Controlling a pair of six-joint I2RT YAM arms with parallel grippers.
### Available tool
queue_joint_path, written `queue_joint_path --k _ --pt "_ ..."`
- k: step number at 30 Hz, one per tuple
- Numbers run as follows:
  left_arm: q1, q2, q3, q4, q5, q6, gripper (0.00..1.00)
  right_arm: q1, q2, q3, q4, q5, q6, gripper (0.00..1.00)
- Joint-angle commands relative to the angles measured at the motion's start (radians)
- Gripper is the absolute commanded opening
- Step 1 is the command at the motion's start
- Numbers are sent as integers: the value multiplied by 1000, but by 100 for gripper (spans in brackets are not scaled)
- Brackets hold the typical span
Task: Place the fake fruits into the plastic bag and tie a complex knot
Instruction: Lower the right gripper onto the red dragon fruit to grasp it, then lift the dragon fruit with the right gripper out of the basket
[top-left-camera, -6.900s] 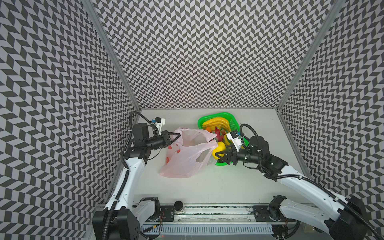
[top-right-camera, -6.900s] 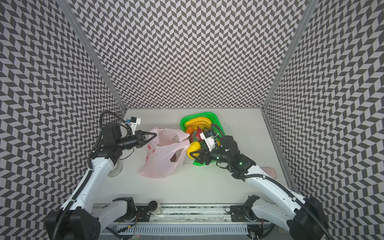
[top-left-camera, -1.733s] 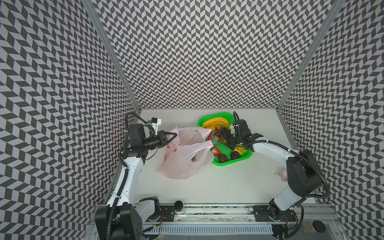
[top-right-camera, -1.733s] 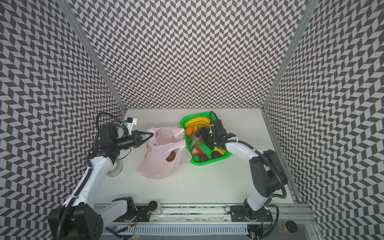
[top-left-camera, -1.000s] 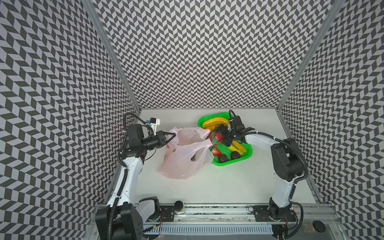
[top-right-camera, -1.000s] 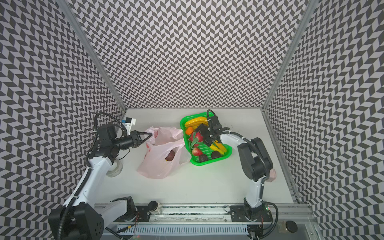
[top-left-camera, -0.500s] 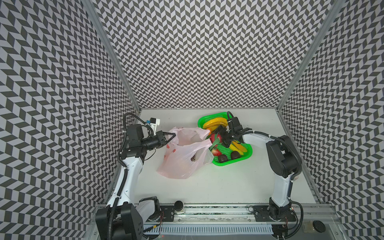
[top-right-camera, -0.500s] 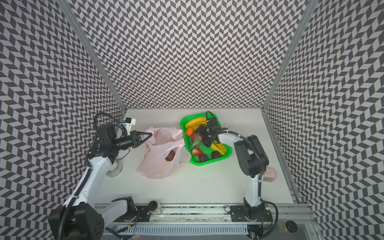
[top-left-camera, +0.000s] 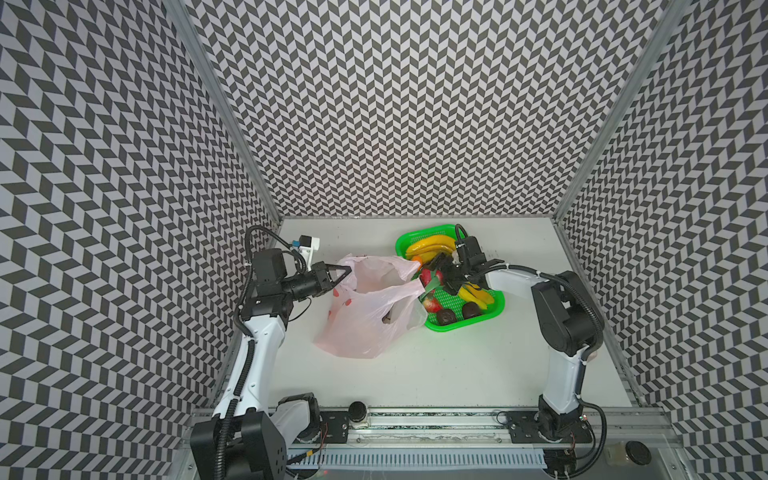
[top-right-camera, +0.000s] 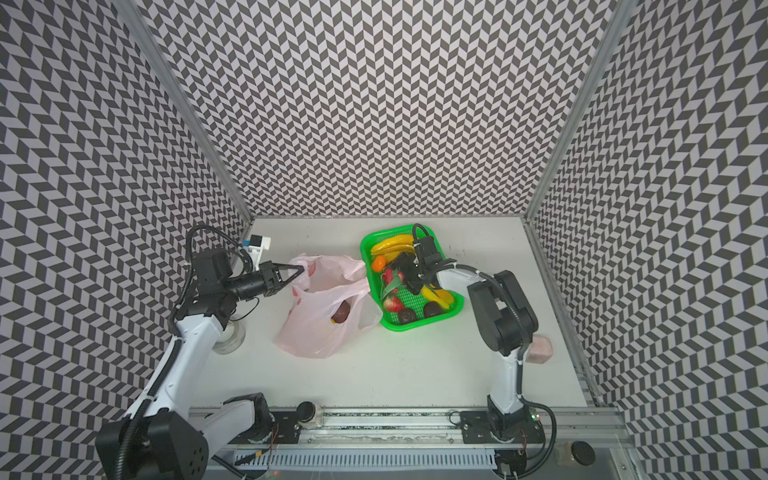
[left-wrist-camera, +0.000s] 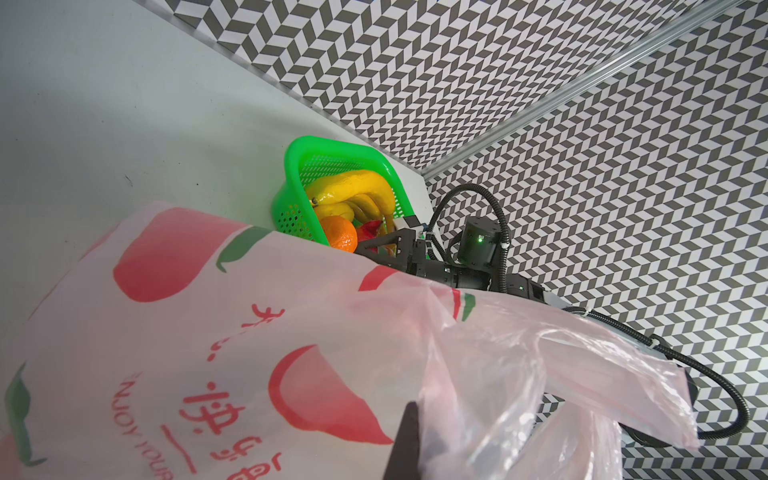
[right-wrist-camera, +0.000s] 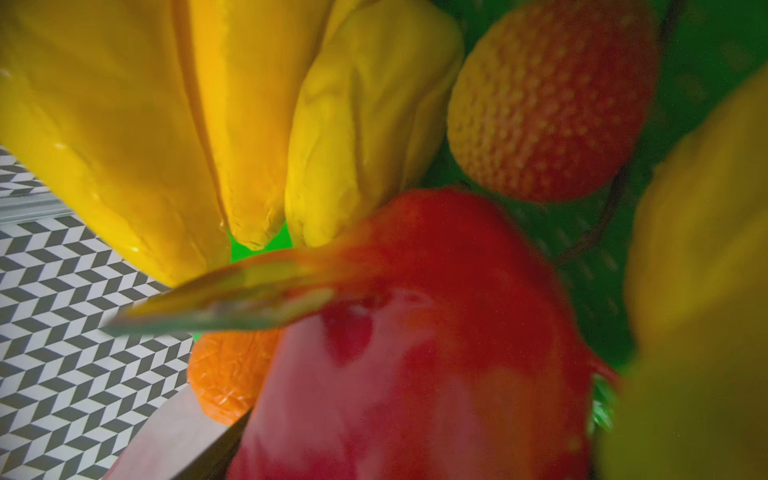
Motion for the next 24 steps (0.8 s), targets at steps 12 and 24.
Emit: queue_joint_path --k 12,24 --pt "8 -21 -14 -4 0 -3 0 -3 -217 -125 163 4 -175 67" --pt "8 -24 -19 -4 5 -1 0 -11 -492 -275 204 108 -355 67"
